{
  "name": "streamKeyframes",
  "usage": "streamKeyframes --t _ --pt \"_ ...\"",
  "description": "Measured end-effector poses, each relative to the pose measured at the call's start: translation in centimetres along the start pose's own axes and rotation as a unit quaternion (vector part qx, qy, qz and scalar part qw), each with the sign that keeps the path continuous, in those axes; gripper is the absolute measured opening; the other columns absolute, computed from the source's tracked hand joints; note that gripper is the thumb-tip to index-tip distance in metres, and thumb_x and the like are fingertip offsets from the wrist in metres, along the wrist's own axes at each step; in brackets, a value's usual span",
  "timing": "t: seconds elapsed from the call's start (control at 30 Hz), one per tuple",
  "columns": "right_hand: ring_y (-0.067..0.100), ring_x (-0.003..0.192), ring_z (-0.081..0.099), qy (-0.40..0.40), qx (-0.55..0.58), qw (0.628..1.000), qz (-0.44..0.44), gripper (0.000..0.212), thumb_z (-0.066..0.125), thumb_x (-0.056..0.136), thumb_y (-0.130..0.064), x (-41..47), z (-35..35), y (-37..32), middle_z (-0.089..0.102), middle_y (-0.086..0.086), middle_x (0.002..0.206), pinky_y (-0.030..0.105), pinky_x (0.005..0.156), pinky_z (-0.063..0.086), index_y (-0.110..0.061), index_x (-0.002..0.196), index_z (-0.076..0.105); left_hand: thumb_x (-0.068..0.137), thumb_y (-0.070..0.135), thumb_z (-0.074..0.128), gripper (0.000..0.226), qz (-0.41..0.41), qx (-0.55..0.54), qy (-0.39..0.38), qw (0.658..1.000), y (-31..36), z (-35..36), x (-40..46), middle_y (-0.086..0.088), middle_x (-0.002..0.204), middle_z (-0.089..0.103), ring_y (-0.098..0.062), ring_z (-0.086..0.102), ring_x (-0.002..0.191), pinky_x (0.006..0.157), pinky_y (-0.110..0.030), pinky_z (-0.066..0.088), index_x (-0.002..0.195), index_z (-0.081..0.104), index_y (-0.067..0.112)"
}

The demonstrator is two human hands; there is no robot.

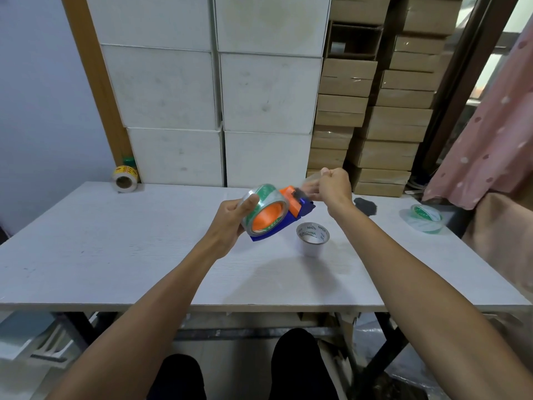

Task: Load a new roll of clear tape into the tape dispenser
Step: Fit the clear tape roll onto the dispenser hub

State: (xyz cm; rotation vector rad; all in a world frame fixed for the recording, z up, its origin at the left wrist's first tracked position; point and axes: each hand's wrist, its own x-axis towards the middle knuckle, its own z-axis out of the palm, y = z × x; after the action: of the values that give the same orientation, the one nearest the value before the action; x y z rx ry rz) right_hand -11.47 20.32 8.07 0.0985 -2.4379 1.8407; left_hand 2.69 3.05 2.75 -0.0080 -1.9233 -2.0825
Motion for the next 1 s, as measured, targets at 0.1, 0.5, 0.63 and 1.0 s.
streamKeyframes --t 0.1,0.5,0.63,1.0 --pt "0.022 0.063 0.074 -0.006 0.02 1.0 0.007 0.041 0.033 0.112 -0.02 -0.3 0.1 -0.2 0.072 0.008 0.074 0.025 0.054 0.059 -0.013 0.078 0.054 0.053 0.077 0.078 0.069 -0.003 -0.012 -0.009 1.0 0.0 -0.3 0.1 0.0 0.098 0.077 -0.02 0.073 0.092 0.077 -0.034 0.059 0.098 0.077 0.025" --pt "0.032 0.081 0.079 -0.008 0.083 0.995 0.048 0.036 0.036 0.11 -0.018 0.2 0.7 -0.8 0.076 0.013 0.082 0.045 0.083 0.065 -0.013 0.079 0.054 0.087 0.049 0.055 0.039 0.008 -0.004 0.055 0.998 0.6 -0.4 0.6 -0.001 0.107 0.073 -0.022 0.071 0.097 0.079 -0.035 0.059 0.113 0.066 0.022" --pt "0.029 0.078 0.078 -0.005 0.101 0.993 0.067 0.035 0.037 0.11 -0.019 0.2 0.7 -0.7 0.076 0.014 0.086 0.039 0.08 0.064 -0.01 0.082 0.056 0.087 0.049 0.055 0.037 0.01 0.001 0.063 0.998 0.6 -0.4 0.7 0.0 0.105 0.074 -0.02 0.072 0.094 0.077 -0.032 0.059 0.111 0.066 0.023" --pt "0.018 0.063 0.069 -0.016 0.159 0.978 0.131 0.019 0.039 0.111 -0.021 -0.3 0.8 -0.9 0.069 0.009 0.09 0.037 0.083 0.063 -0.008 0.119 0.049 0.07 0.07 0.067 0.062 0.014 -0.007 0.076 0.997 0.8 -0.6 1.2 0.004 0.1 0.075 -0.021 0.073 0.093 0.069 -0.024 0.06 0.109 0.065 0.021"
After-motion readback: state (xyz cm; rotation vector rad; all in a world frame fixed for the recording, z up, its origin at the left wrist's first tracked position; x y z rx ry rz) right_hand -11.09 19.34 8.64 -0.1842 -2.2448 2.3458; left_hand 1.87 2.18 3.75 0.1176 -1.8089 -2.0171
